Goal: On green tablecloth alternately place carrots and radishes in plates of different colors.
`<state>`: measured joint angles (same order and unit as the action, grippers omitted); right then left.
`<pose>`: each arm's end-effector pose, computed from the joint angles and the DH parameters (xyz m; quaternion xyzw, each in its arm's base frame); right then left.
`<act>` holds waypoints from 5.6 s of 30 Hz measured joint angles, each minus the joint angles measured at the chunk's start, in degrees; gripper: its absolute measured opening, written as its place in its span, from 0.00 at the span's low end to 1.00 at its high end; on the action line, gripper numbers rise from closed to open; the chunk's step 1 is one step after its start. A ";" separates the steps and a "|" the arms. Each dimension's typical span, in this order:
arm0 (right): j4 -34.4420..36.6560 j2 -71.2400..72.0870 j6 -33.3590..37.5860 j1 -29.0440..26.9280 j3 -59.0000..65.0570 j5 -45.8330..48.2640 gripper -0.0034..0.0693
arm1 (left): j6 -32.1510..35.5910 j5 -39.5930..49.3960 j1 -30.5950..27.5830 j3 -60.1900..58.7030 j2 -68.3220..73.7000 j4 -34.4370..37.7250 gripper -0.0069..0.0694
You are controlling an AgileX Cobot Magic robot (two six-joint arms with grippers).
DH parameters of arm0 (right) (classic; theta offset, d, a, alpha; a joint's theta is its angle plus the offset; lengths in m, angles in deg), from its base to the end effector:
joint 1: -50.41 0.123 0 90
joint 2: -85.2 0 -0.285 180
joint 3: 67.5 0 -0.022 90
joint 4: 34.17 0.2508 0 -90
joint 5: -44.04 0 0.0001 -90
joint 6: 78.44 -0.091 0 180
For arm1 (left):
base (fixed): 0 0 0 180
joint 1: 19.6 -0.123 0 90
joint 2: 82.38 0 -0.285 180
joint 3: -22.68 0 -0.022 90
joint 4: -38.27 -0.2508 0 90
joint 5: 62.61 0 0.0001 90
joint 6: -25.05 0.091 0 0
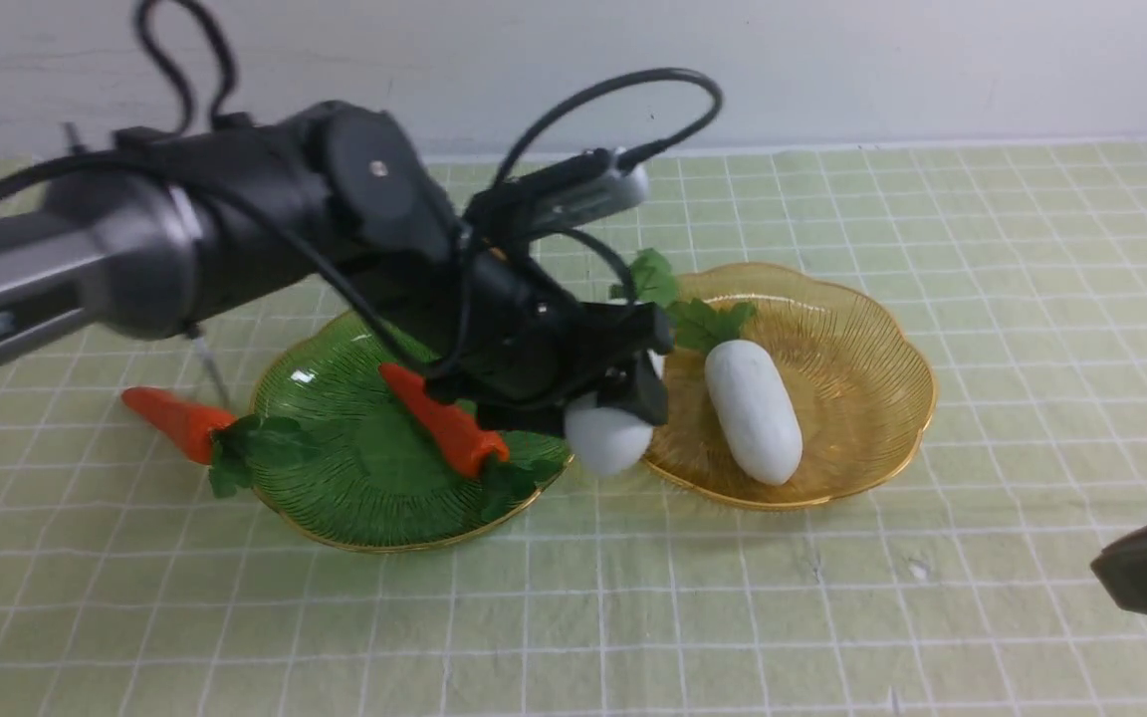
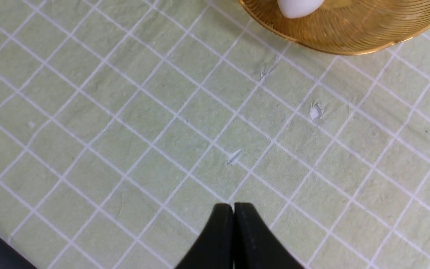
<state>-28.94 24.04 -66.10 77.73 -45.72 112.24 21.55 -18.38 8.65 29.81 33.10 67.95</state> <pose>0.1320 0.0768 0.3459 -0.3227 0.9121 0.0773 0.2409 0.3481 -0.2227 0.2493 0.0685 0.9464 -0.2715 0.1610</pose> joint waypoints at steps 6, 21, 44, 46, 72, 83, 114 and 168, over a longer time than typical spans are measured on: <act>0.00 0.00 0.00 0.00 0.00 -0.40 0.03 | -0.30 -0.07 0.52 8.67 7.68 1.88 0.69; 0.13 0.00 0.00 0.00 7.01 -5.40 0.03 | 1.95 0.67 0.38 13.93 10.19 5.56 0.79; 0.17 0.00 0.00 0.00 7.22 -7.31 0.03 | 3.83 26.77 -35.07 26.87 -5.37 -13.64 0.09; 0.17 0.00 0.00 0.00 7.22 -7.44 0.03 | 0.55 27.10 -36.87 21.05 -7.20 -18.04 0.11; 0.34 0.00 0.00 0.00 7.22 -7.50 0.03 | -10.43 18.41 -39.49 8.48 11.92 -17.61 0.79; 0.57 0.00 0.00 0.00 7.22 -7.50 0.03 | -9.71 17.65 -39.49 8.48 11.91 -19.61 0.30; 1.43 0.00 0.29 0.00 7.24 -7.71 0.03 | -4.80 20.21 -39.43 9.63 16.49 -21.73 0.50; -8.19 40.39 -17.33 0.00 23.62 -21.85 0.03 | -4.85 25.85 -11.51 8.35 3.67 -24.60 0.14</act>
<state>-37.13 64.44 -83.43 77.73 -22.09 90.38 16.70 7.47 -2.86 38.15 36.77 43.35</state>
